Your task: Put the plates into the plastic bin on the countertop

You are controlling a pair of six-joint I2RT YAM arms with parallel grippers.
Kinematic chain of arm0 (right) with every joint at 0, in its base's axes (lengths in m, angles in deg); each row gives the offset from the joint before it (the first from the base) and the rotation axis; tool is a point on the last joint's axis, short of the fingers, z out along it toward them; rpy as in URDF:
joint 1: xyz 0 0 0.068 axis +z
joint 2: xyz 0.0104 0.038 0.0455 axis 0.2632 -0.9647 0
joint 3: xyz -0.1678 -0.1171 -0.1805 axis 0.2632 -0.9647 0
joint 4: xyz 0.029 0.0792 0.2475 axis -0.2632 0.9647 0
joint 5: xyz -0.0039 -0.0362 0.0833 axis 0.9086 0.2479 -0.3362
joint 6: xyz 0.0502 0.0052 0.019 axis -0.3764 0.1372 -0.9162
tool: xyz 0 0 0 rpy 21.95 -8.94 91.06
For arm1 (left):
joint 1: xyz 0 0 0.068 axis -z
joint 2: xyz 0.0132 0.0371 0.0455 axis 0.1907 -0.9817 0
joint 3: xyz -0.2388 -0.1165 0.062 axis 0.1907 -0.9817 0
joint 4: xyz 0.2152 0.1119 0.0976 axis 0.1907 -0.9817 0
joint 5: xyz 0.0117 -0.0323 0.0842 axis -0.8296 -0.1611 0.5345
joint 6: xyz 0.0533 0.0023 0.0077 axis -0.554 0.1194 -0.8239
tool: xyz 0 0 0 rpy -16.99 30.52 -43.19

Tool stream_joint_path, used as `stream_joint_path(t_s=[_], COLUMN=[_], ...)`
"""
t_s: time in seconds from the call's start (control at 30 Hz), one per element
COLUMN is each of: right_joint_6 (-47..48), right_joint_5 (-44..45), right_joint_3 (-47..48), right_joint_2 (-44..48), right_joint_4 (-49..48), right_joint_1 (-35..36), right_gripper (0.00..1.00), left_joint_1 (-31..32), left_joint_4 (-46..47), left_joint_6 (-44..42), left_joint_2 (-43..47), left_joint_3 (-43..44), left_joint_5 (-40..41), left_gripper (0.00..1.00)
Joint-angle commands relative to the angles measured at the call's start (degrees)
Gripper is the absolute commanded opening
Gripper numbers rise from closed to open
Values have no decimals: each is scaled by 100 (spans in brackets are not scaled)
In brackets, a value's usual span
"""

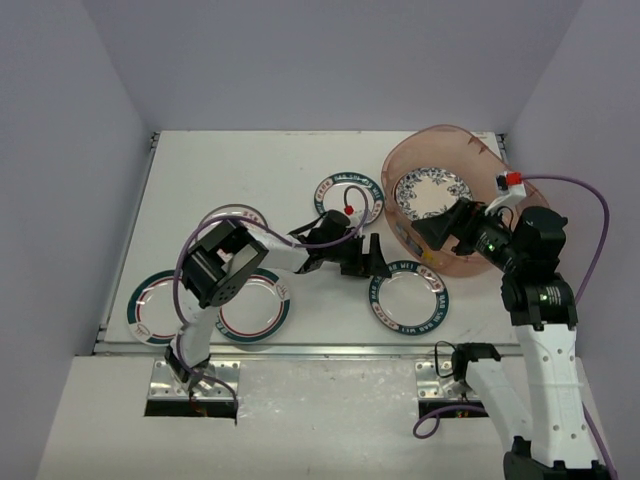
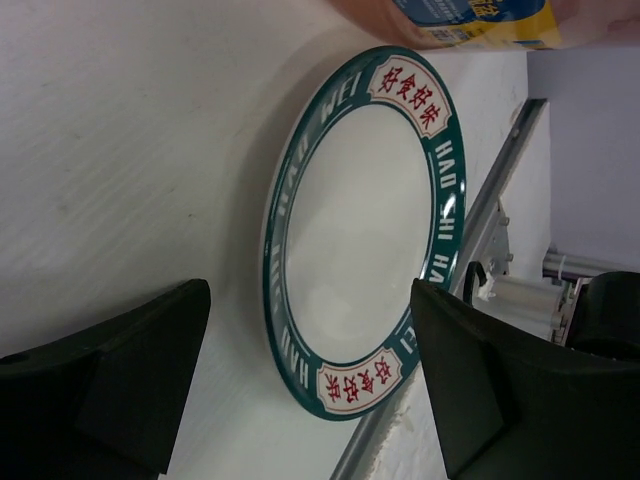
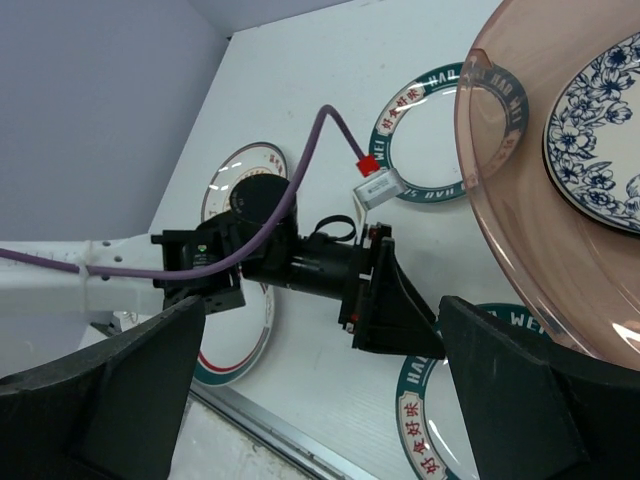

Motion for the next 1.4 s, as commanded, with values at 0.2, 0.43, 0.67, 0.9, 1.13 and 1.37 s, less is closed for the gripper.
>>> stream_joint_path(t_s=[0.2, 0.43, 0.67, 0.9, 1.13, 1.37], right_joint_6=[162, 93, 269, 166, -212, -623], right_joint_5=[-343, -52, -819, -2028, -2466, -2658], right_joint_3=[-100, -258, -348, -627, -879, -1156], right_joint_2=[61, 90, -303, -1075, -1637, -1559], right_joint_4=[-382, -386, -562, -1521, -2280, -2691], right_joint_1=[4, -2, -2, 186, 728, 725], right_gripper=[99, 99, 99, 99, 63, 0], left_joint_1=[228, 216, -658, -1762, -1971, -2056], left_joint_4=[-448, -218, -422, -838, -607, -365], left_joint_6=[-129, -190, 140, 224, 587, 796], left_joint_2=[-766, 185, 4024, 5974, 6227, 6156], left_joint_3=[346, -482, -2464, -2620, -2440, -2282], left_joint_5=[5, 369, 1214, -22, -563, -724], left_gripper=[8, 0, 0, 0, 0, 5])
